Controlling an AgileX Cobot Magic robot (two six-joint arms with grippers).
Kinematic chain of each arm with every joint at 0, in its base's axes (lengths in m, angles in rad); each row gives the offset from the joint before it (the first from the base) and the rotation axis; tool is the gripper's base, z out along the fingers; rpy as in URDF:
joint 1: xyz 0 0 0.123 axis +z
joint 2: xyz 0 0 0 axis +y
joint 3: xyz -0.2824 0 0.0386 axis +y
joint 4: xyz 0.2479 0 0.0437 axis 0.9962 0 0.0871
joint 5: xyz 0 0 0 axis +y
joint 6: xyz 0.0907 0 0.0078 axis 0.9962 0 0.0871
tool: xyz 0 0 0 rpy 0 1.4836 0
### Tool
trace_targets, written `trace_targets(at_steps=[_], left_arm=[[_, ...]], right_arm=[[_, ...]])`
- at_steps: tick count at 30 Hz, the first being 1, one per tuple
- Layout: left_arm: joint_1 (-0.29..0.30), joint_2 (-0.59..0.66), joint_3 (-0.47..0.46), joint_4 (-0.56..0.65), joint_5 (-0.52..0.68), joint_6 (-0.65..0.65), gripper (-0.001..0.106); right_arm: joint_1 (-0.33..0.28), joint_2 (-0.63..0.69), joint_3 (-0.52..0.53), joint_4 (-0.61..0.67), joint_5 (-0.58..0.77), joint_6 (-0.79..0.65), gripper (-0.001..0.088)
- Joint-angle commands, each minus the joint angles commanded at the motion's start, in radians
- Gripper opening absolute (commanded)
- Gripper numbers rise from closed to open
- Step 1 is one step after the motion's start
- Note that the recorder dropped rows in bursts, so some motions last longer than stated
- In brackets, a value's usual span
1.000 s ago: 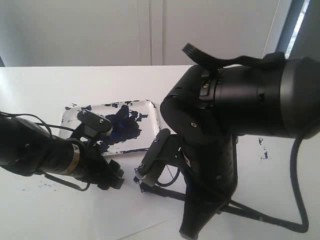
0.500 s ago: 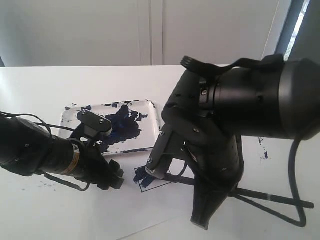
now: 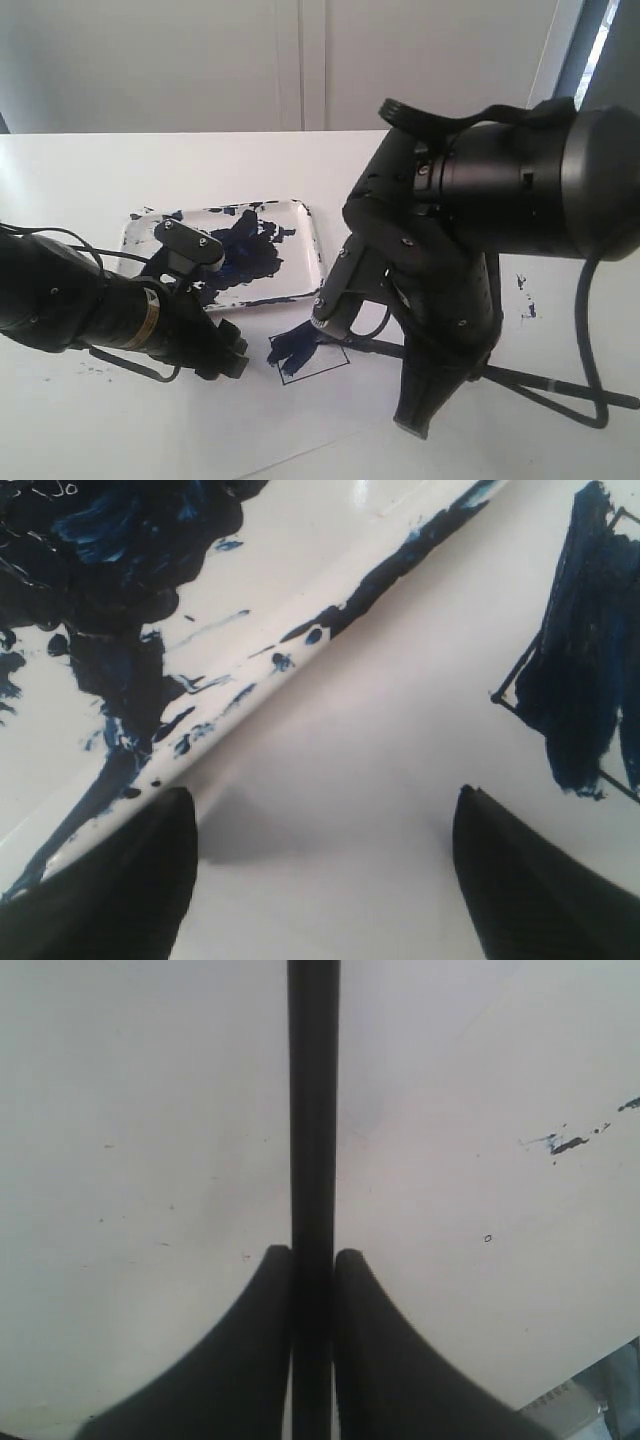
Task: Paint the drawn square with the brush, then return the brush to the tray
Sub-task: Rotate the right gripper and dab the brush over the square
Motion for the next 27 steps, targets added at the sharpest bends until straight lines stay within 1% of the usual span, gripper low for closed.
trace_targets(at_steps=[3,8,13,18,27], left_arm=[[0.000,0.000,0.000,0.000,0.000,0.000,0.075],[0.000,0.000,0.000,0.000,0.000,0.000,0.075],[0.000,0.000,0.000,0.000,0.000,0.000,0.075],[0.000,0.000,0.000,0.000,0.000,-0.005,0.075],[0.000,0.000,0.000,0.000,0.000,-0.005,0.075]], right_arm=[[0.000,0.000,0.000,0.079,0.000,-0.030,0.0000],[0.004,0.000,0.000,0.127,0.000,-0.035,0.0000],[0.032,0.000,0.000,0.181,0.000,-0.066,0.0000],[0.063,0.000,0.000,0.188,0.000,-0.069,0.0000],[0.063,0.000,0.000,0.190,0.000,-0.079,0.0000]])
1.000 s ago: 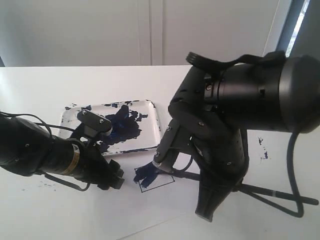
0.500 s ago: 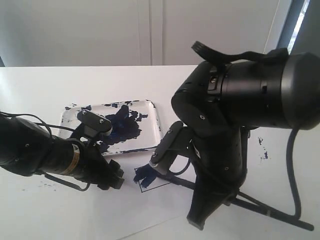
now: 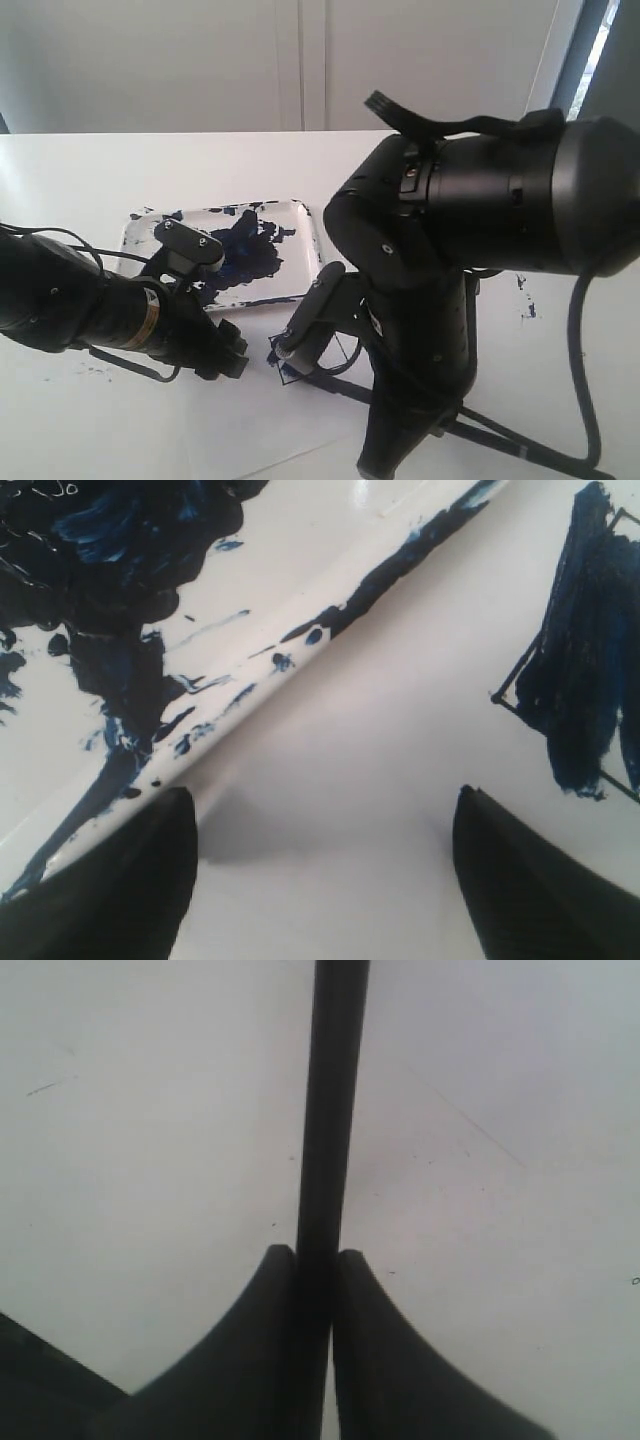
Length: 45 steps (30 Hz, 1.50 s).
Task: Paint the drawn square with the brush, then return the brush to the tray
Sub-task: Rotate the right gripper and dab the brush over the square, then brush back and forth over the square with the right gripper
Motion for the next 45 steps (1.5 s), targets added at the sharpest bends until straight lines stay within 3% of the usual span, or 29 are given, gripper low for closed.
trace_targets(at_steps=[6,14,23,30,35,45], left_arm=[[0.000,0.000,0.000,0.000,0.000,0.000,0.075],[0.000,0.000,0.000,0.000,-0.002,0.000,0.075],[0.000,0.000,0.000,0.000,-0.006,0.000,0.075],[0.000,0.000,0.000,0.000,-0.006,0.000,0.075],[0.000,0.000,0.000,0.000,0.000,0.000,0.075],[0.000,0.000,0.000,0.000,0.002,0.000,0.075]], right_arm=[[0.000,0.000,0.000,-0.014,0.000,0.009,0.0000],[-0.002,0.005,0.000,-0.173,0.000,0.079,0.0000],[-0.011,0.008,0.000,-0.194,0.000,0.079,0.0000],[-0.064,0.009,0.047,-0.203,0.000,0.079,0.0000],[-0.062,0.006,0.047,-0.077,0.000,0.046,0.0000],[0.038,0.006,0.047,-0.034,0.000,0.044,0.0000]])
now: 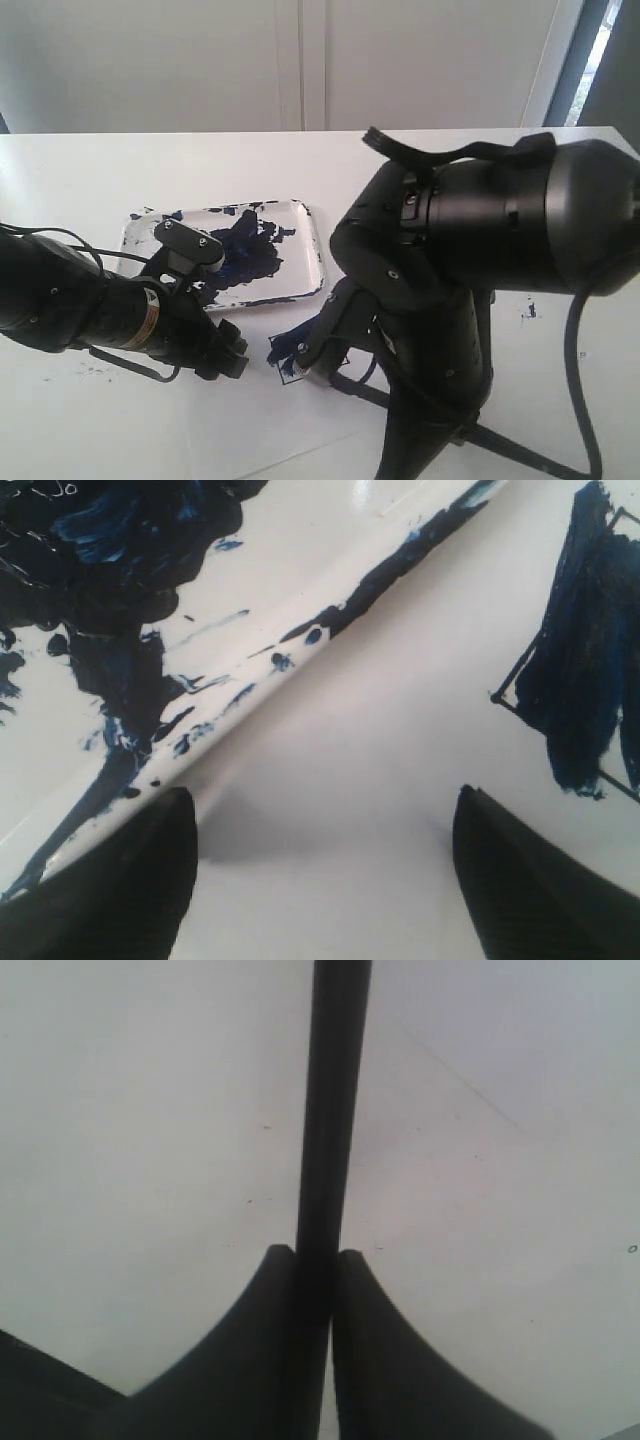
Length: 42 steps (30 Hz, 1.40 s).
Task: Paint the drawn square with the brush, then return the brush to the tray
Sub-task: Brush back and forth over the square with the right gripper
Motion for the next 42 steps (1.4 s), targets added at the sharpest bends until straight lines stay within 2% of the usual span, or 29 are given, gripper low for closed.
trace_targets(at_steps=[6,14,22,32,42], left_arm=[[0.000,0.000,0.000,0.000,-0.002,-0.002,0.075],[0.000,0.000,0.000,0.000,-0.008,-0.002,0.075],[0.000,0.000,0.000,0.000,-0.008,-0.002,0.075],[0.000,0.000,0.000,0.000,-0.008,-0.002,0.075],[0.000,0.000,0.000,0.000,-0.009,-0.004,0.075]], right_arm=[[0.014,0.000,0.000,-0.014,0.000,0.000,0.0000],[0.007,0.000,0.000,-0.173,0.000,0.050,0.0000],[-0.030,0.002,0.000,-0.173,0.000,0.050,0.0000],[-0.032,0.002,0.000,-0.179,0.000,0.050,0.0000],[-0.069,0.002,0.000,-0.151,0.000,0.042,0.0000]])
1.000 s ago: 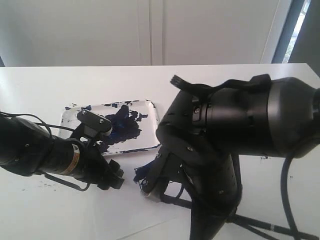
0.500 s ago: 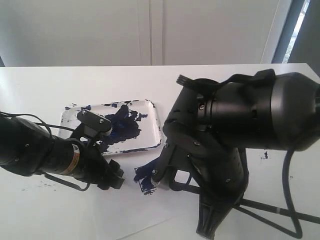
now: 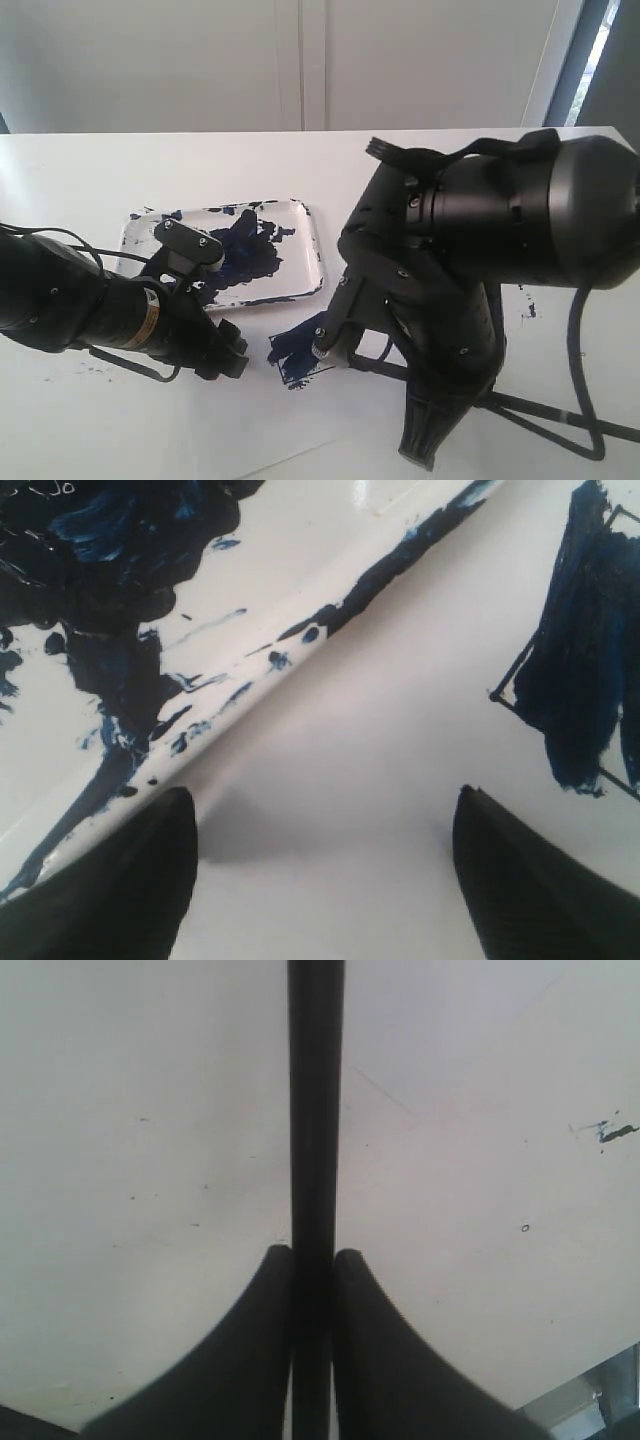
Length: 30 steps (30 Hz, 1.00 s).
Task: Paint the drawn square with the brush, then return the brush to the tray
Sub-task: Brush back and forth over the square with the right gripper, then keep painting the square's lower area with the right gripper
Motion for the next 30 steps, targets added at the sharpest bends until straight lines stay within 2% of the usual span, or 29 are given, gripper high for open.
trace_targets(at_steps=[6,14,23,30], left_arm=[[0.000,0.000,0.000,0.000,0.002,0.000,0.075],[0.000,0.000,0.000,0.000,0.004,0.000,0.075],[0.000,0.000,0.000,0.000,-0.001,0.000,0.075],[0.000,0.000,0.000,0.000,-0.001,0.000,0.075]], right_arm=[[0.000,0.000,0.000,0.103,0.000,-0.042,0.0000],[0.012,-0.002,0.000,0.125,0.000,-0.050,0.0000],[0.019,-0.002,0.000,0.018,0.000,-0.034,0.0000],[0.019,0.000,0.000,0.011,0.000,-0.019,0.0000]])
